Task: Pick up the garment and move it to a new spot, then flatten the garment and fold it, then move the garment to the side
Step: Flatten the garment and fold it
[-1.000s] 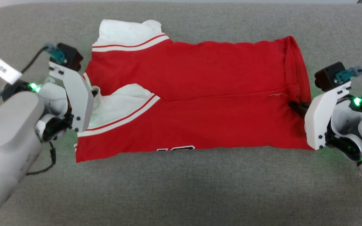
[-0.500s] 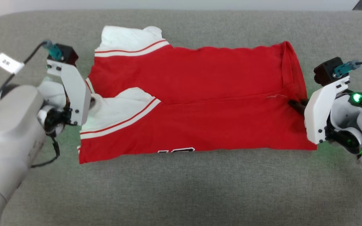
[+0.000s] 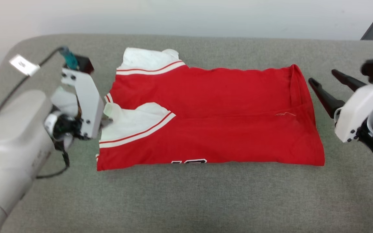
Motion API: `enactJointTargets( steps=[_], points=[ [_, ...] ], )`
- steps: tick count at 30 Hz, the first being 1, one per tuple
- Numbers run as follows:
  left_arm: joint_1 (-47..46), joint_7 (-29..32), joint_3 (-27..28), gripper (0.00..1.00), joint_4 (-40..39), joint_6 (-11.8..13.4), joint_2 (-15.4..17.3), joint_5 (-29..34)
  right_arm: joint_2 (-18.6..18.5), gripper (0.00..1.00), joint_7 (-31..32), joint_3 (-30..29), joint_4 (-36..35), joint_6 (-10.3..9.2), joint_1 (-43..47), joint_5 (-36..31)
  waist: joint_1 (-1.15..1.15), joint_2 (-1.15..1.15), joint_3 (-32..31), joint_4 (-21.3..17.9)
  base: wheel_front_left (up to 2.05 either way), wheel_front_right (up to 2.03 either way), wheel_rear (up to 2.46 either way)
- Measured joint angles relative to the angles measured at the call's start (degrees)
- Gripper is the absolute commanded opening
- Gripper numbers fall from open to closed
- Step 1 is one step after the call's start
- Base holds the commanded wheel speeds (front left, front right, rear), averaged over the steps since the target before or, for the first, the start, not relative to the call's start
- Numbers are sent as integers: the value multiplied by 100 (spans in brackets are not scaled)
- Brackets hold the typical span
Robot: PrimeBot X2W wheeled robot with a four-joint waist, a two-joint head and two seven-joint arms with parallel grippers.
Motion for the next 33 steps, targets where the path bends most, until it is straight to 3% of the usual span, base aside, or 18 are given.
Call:
enactJointTargets(
  steps=[6, 14, 17, 26, 27, 28, 33],
  points=[
    [487, 511, -19, 100, -647, 434, 164, -311, 336, 100, -458, -940, -398, 0, 744, -563, 0, 0, -162, -29, 0, 0, 0],
    [950, 755, -52, 100, -1096, 1000, 459, -485, 855, 100, -105, -1971, -1171, 0, 1613, -1120, 0, 0, -152, -235, 0, 0, 0],
    [1128, 719, -23, 100, -1023, 1112, 491, -565, 1037, 100, 102, -2291, -1501, 0, 1866, -1269, 0, 0, -112, -310, 0, 0, 0],
    [1300, 382, 164, 100, -480, 1048, 377, -756, 1378, 100, 1068, -2791, -2239, 0, 2494, -1433, 0, 0, 58, -434, 0, 0, 0],
    [1300, 381, 181, 61, -419, 1022, 343, -790, 1384, 100, 1256, -2808, -2283, 0, 2552, -1432, 0, 0, 75, -433, 0, 0, 0],
    [1295, 375, 171, 0, -381, 959, 319, -781, 1392, 100, 1432, -2817, -2324, 0, 2615, -1412, 0, 0, 89, -430, 0, 0, 0],
    [1227, 303, 201, 0, -182, 745, 185, -816, 1437, 100, 2248, -2886, -2375, 0, 2737, -1315, 0, 0, 150, -366, 0, 0, 0]
  ],
)
